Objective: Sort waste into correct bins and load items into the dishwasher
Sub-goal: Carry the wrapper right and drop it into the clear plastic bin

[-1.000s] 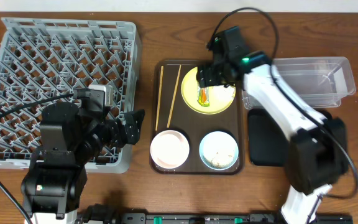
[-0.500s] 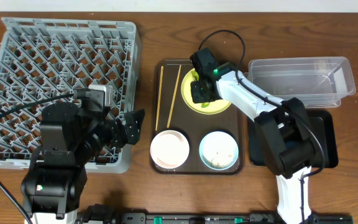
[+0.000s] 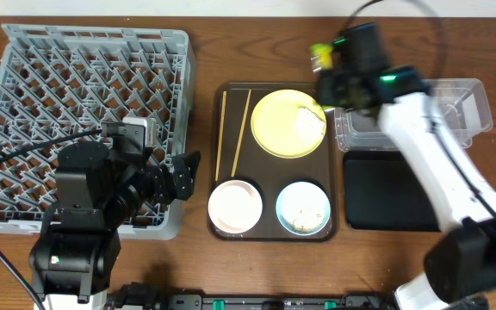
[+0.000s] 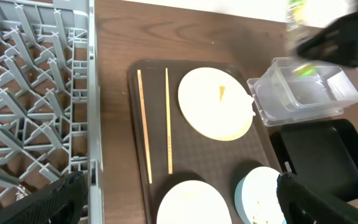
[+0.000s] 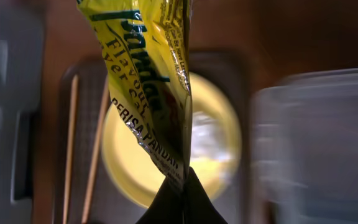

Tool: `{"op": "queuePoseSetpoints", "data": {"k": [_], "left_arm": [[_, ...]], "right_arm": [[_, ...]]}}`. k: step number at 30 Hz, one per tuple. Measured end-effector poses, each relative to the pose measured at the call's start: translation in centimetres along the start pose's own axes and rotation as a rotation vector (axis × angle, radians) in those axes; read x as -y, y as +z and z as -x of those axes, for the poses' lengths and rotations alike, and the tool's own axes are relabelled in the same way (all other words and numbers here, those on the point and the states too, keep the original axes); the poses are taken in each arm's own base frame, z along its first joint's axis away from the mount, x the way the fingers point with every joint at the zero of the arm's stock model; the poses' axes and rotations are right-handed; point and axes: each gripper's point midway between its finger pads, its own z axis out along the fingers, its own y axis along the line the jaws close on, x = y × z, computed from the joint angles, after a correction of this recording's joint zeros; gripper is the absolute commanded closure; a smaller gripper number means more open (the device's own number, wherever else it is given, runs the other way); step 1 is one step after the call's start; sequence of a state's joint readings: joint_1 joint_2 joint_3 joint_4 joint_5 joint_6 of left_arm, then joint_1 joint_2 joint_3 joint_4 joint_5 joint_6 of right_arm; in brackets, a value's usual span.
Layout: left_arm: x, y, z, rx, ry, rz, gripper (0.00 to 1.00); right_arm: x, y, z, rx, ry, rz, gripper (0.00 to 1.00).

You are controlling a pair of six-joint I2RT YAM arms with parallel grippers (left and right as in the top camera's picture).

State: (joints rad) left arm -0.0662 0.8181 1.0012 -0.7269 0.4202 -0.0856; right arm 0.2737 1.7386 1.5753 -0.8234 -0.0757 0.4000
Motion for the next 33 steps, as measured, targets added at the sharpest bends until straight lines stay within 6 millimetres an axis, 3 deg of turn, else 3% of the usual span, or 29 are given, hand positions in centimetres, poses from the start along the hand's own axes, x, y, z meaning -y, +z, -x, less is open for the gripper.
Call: {"op": "queuePoseSetpoints", "data": {"k": [3, 6, 9, 10, 12, 18, 21, 22, 23, 31, 32, 33], "left_arm": [[0.0, 0.0, 0.0, 0.000, 0.000, 0.000, 0.02], [0.0, 0.0, 0.0, 0.000, 0.000, 0.000, 0.02], [0.0, 0.0, 0.0, 0.000, 0.000, 0.000, 0.02], [0.0, 0.0, 0.0, 0.000, 0.000, 0.000, 0.02], [0.0, 0.0, 0.0, 0.000, 0.000, 0.000, 0.02], [0.0, 0.0, 0.0, 0.000, 0.000, 0.000, 0.02], [0.0, 0.0, 0.0, 0.000, 0.000, 0.000, 0.02], [0.0, 0.0, 0.0, 0.000, 0.000, 0.000, 0.02], [0.0, 0.0, 0.0, 0.000, 0.000, 0.000, 0.02], [0.0, 0.0, 0.0, 0.000, 0.000, 0.000, 0.02], [0.0, 0.0, 0.0, 0.000, 0.000, 0.000, 0.02], [0.0, 0.0, 0.0, 0.000, 0.000, 0.000, 0.02]], "right_arm": [[4.6, -1.3, 0.6, -0.013, 0.071, -0.069, 0.96], [8.2, -0.5, -1.6, -0.119, 0.131, -0.141, 0.98], [10.3, 0.9, -4.1, -0.225, 0.171, -0.187, 0.98], [10.7, 1.5, -4.5, -0.245, 0.178, -0.195, 0.91], [11.0, 2.3, -4.7, -0.257, 0.184, -0.197, 0.82], [10.5, 3.3, -2.9, -0.186, 0.173, -0.161, 0.86], [9.9, 3.5, -1.9, -0.147, 0.170, -0.126, 0.83], [9.6, 3.6, -1.5, -0.135, 0.168, -0.111, 0.87], [9.5, 3.6, -1.4, -0.131, 0.169, -0.102, 0.99], [11.2, 3.1, -3.3, -0.178, 0.420, -0.208, 0.99], [11.3, 3.1, -3.1, -0.167, 0.454, -0.217, 0.91], [11.5, 3.1, -3.0, -0.153, 0.492, -0.227, 0.77]]}}
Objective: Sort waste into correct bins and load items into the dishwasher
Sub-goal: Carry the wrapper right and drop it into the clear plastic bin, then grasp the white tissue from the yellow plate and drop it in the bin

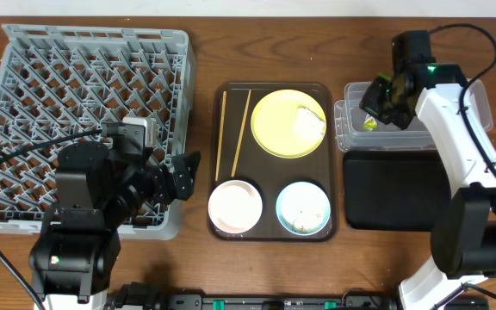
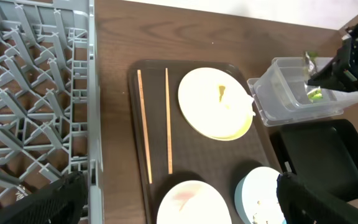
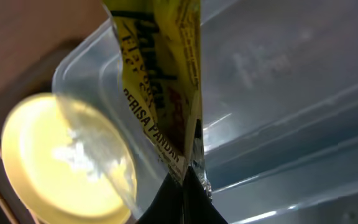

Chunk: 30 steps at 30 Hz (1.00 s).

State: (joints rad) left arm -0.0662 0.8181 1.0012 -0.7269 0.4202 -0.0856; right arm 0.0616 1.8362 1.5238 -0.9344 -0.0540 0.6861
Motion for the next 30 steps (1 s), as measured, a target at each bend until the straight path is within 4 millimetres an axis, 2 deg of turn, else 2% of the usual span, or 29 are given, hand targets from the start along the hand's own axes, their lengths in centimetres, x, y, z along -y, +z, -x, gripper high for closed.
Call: {"op": "queuePoseSetpoints", "data": {"k": [1, 2, 3, 6, 10, 11, 14, 16, 18, 22, 24, 27, 30], "left_arm": [[0.0, 0.0, 0.0, 0.000, 0.000, 0.000, 0.02], [0.0, 0.0, 0.0, 0.000, 0.000, 0.000, 0.02], [0.0, 0.0, 0.0, 0.000, 0.000, 0.000, 0.02], [0.0, 0.0, 0.0, 0.000, 0.000, 0.000, 0.02], [0.0, 0.0, 0.0, 0.000, 0.000, 0.000, 0.02], [0.0, 0.0, 0.0, 0.000, 0.000, 0.000, 0.02], [0.0, 0.0, 0.0, 0.000, 0.000, 0.000, 0.02], [0.0, 0.0, 0.0, 0.000, 0.000, 0.000, 0.02], [0.0, 0.0, 0.0, 0.000, 0.000, 0.000, 0.02], [0.0, 0.0, 0.0, 0.000, 0.000, 0.000, 0.02], [0.0, 0.0, 0.0, 0.000, 0.000, 0.000, 0.02], [0.0, 0.0, 0.0, 0.000, 0.000, 0.000, 0.02], [0.0, 0.0, 0.0, 0.000, 0.000, 0.000, 0.02]], "right_arm": [[-0.1, 0.0, 0.3, 0.012, 0.032, 0.001, 0.63], [-0.1, 0.0, 0.5, 0.021, 0.064, 0.006, 0.56], [-0.2, 0.0, 0.8, 0.030, 0.084, 0.012, 0.54], [-1.0, -0.1, 1.6, 0.061, 0.103, 0.047, 0.53], [-2.5, -0.3, 2.2, 0.075, 0.076, 0.121, 0.59], [-3.2, -0.4, 2.3, 0.074, 0.051, 0.154, 0.62], [-6.4, -1.1, 2.4, 0.082, -0.097, 0.300, 0.62], [-8.7, -1.7, 0.8, 0.057, -0.261, 0.382, 0.57], [-9.9, -1.7, -1.8, 0.017, -0.400, 0.399, 0.53], [-12.7, -1.1, -8.0, -0.010, -0.719, 0.347, 0.23], [-14.1, -0.5, -9.7, 0.038, -0.844, 0.297, 0.12], [-15.8, 1.6, -10.6, 0.136, -0.960, 0.200, 0.11], [-15.7, 5.3, -10.1, 0.190, -1.014, 0.079, 0.12]]}}
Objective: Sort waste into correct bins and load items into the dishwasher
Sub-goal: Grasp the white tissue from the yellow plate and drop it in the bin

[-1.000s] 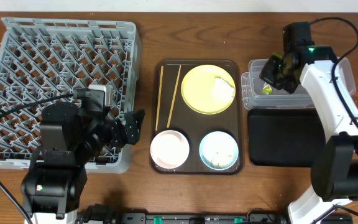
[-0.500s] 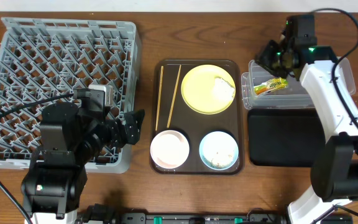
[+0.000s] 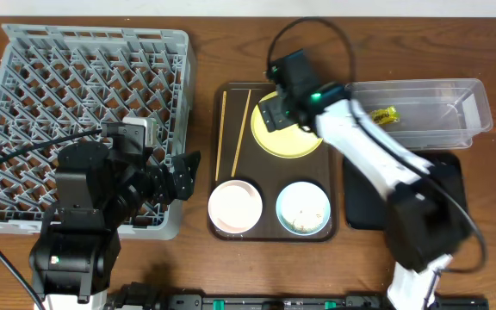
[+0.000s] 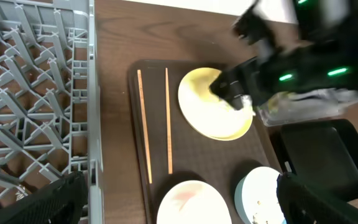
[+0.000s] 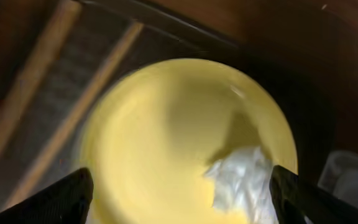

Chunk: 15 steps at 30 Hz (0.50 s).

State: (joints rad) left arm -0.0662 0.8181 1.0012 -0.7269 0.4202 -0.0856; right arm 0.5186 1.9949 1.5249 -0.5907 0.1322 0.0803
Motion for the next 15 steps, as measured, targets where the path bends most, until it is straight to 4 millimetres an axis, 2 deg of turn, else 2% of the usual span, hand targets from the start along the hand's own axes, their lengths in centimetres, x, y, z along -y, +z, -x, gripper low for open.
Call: {"op": "queuePoseSetpoints", "data": {"k": [3, 5, 6, 7, 9, 10, 15], "left_arm": [[0.0, 0.0, 0.0, 0.000, 0.000, 0.000, 0.02], [0.0, 0.0, 0.0, 0.000, 0.000, 0.000, 0.02], [0.0, 0.0, 0.0, 0.000, 0.000, 0.000, 0.02], [0.0, 0.0, 0.0, 0.001, 0.000, 0.000, 0.02], [0.0, 0.0, 0.0, 0.000, 0.000, 0.000, 0.02], [0.0, 0.0, 0.0, 0.000, 0.000, 0.000, 0.02], [0.0, 0.0, 0.0, 0.000, 0.000, 0.000, 0.02]], "right_arm": [[1.4, 3.5, -1.8, -0.060, -0.026, -0.084, 0.15], [2.4, 5.2, -3.2, -0.106, -0.034, -0.119, 0.22], [2.8, 5.7, -3.7, -0.126, -0.038, -0.131, 0.35], [3.2, 6.0, -4.1, -0.140, -0.029, -0.136, 0.62], [3.5, 5.8, -4.6, -0.164, -0.035, -0.139, 0.89], [3.5, 5.8, -5.0, -0.179, -0.035, -0.135, 0.97], [2.7, 5.3, -5.7, -0.213, 0.000, -0.069, 0.99]]}}
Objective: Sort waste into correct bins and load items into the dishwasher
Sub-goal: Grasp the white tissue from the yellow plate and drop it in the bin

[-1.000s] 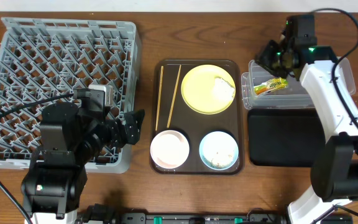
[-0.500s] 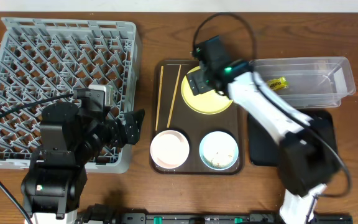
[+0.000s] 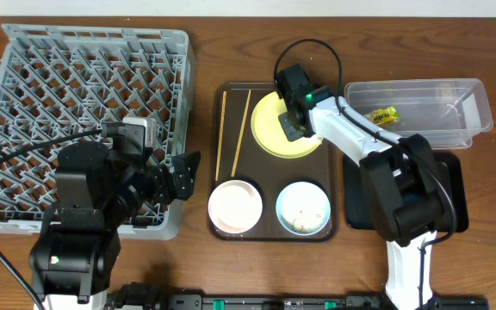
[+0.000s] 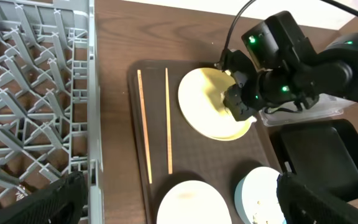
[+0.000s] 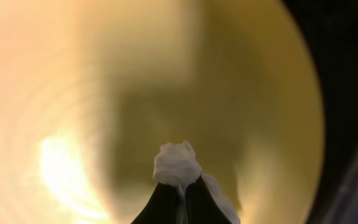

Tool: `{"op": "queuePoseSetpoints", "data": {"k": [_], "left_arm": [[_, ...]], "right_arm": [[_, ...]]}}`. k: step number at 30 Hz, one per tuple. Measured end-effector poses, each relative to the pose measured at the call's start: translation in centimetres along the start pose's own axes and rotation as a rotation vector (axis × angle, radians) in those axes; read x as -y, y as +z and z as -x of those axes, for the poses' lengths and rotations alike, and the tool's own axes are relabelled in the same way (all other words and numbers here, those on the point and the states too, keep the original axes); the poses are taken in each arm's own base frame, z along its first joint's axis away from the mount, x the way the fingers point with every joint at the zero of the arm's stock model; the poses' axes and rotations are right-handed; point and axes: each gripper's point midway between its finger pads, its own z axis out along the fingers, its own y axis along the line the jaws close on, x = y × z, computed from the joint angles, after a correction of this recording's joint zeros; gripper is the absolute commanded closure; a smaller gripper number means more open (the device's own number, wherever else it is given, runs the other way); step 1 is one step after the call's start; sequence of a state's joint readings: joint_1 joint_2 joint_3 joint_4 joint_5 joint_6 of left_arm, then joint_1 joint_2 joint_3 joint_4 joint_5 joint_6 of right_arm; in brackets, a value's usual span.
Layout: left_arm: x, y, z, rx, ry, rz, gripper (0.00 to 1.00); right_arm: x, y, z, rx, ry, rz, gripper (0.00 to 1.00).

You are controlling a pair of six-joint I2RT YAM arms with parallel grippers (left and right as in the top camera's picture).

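Note:
My right gripper [image 5: 182, 186] is shut on a crumpled white tissue [image 5: 178, 163], low over the yellow plate [image 3: 269, 133] at the back of the brown tray [image 3: 224, 226]. The yellow snack wrapper [image 3: 384, 114] lies in the clear bin [image 3: 455, 127]. Two chopsticks [image 3: 233, 129] lie at the tray's left side. A white bowl [image 3: 235, 207] and a blue bowl [image 3: 303, 207] sit at its front. My left gripper [image 3: 183, 176] stands open by the grey dish rack [image 3: 76, 86], holding nothing.
A black bin [image 3: 377, 198] lies in front of the clear bin at the right. The rack fills the table's left half. My right arm [image 3: 351, 129] stretches from the right across the tray's back corner.
My right gripper was open above the yellow plate with the tissue lying on it. Now it is down at the plate and shut on the tissue. The left arm has not moved.
My right gripper held the yellow wrapper above the plate, then held it inside the clear bin. Later the wrapper lay loose in the bin and the gripper was open over the plate. Now it grips the tissue there.

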State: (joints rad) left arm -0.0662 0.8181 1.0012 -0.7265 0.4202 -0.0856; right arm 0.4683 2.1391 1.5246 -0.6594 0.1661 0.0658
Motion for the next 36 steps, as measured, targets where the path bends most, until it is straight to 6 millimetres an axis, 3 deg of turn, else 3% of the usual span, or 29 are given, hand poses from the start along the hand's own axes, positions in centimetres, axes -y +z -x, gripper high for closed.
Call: {"op": "queuePoseSetpoints", "data": {"k": [4, 7, 10, 14, 17, 19, 20, 22, 27, 31, 34, 36], "left_arm": [[0.0, 0.0, 0.0, 0.000, 0.000, 0.000, 0.02], [0.0, 0.0, 0.0, 0.000, 0.000, 0.000, 0.02], [0.0, 0.0, 0.0, 0.000, 0.000, 0.000, 0.02], [0.0, 0.0, 0.0, 0.000, 0.000, 0.000, 0.02], [0.0, 0.0, 0.0, 0.000, 0.000, 0.000, 0.02], [0.0, 0.0, 0.0, 0.000, 0.000, 0.000, 0.02], [0.0, 0.0, 0.0, 0.000, 0.000, 0.000, 0.02], [0.0, 0.0, 0.0, 0.000, 0.000, 0.000, 0.02], [0.0, 0.0, 0.0, 0.000, 0.000, 0.000, 0.02], [0.0, 0.0, 0.0, 0.000, 0.000, 0.000, 0.02], [0.0, 0.0, 0.0, 0.000, 0.000, 0.000, 0.02], [0.0, 0.0, 0.0, 0.000, 0.000, 0.000, 0.02]], "right_arm": [[-1.1, -2.0, 0.5, 0.018, 0.092, 0.132, 0.99], [-0.5, -6.0, 2.3, 0.092, 0.204, 0.262, 0.99], [3.2, -10.9, 4.3, 0.203, 0.349, 0.323, 0.99], [10.8, -15.9, 4.7, 0.320, 0.568, 0.311, 0.99], [15.0, -15.9, 2.4, 0.275, 0.717, 0.253, 0.98], [17.0, -14.7, 0.3, 0.205, 0.812, 0.202, 0.87], [17.7, -14.1, -0.3, 0.184, 0.841, 0.183, 0.76], [18.8, -13.1, -1.2, 0.159, 0.865, 0.151, 0.67], [20.0, -13.0, -0.4, 0.212, 0.801, 0.122, 0.62], [19.6, -14.1, 0.4, 0.256, 0.725, 0.146, 0.62], [18.0, -16.2, 1.3, 0.302, 0.650, 0.202, 0.54], [15.9, -18.2, 1.9, 0.334, 0.580, 0.257, 0.52]]}}
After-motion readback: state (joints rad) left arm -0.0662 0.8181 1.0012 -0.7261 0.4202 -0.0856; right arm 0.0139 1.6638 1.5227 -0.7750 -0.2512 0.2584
